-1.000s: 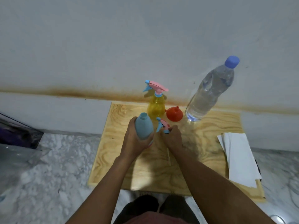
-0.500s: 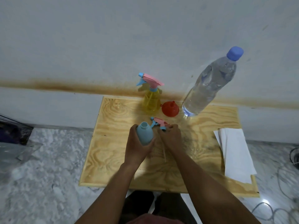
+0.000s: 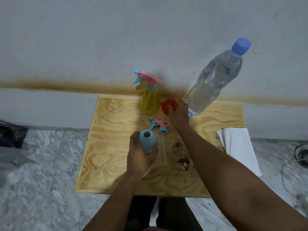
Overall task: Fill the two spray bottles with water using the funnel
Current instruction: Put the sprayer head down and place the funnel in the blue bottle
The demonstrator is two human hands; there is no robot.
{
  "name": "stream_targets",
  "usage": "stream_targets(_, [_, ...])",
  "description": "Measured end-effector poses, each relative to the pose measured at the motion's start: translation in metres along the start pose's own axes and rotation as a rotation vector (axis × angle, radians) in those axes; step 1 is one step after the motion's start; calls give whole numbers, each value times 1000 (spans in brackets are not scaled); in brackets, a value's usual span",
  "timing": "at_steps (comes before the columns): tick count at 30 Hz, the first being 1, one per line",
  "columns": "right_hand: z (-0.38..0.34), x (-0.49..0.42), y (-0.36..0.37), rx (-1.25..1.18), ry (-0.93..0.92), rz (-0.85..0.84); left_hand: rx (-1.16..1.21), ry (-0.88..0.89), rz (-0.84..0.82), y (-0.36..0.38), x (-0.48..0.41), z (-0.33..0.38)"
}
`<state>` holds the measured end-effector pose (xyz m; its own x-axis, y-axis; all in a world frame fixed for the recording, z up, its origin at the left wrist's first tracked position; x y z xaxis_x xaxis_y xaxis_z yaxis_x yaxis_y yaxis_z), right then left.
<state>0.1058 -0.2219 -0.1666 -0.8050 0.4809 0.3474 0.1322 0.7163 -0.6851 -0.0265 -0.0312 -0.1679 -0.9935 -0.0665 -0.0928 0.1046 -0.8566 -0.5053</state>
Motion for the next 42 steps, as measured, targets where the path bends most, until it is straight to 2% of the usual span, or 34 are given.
stream_targets(13, [-5, -8, 0, -6, -18, 27, -33, -18, -28, -5, -1, -1])
stream_targets(18, [-2, 11, -24, -1, -93, 109, -74, -59, -44, -8, -2, 2])
stream_targets(21, [5, 34, -42, -92, -130, 163, -109, -95, -43, -8, -4, 5])
stream_targets(23, [11, 51, -55, -217, -134, 141, -107, -66, -24, -7, -4, 8])
stream_targets(30, [14, 100, -81, -681, 59, -167, -75, -64, -119, -20, 2, 18])
stream_targets(34, [1, 122, -78, -908, 154, -423, -86, 154, 6, -50, -1, 45])
stream_targets(36, [-9, 133, -70, -992, 187, -518, -26, 189, 57, -60, -12, 61])
stream_targets(38, [-20, 143, -60, -1072, 198, -602, 157, 84, 54, -67, -23, 83])
stream_targets(42, [-34, 153, -47, -1097, 139, -683, 485, -339, -85, -74, -33, 103])
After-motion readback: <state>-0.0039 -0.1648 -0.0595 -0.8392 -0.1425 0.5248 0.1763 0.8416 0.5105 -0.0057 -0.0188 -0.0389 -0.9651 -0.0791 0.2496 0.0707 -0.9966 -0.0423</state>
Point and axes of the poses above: each hand's wrist, its own x-axis away from the middle knuckle, its own y-axis out of the palm, z = x × y, the point moved 5 cm from there along -x, towards the middle knuckle, and after that the axes turned 11 degrees about y, right-handed, at the moved point
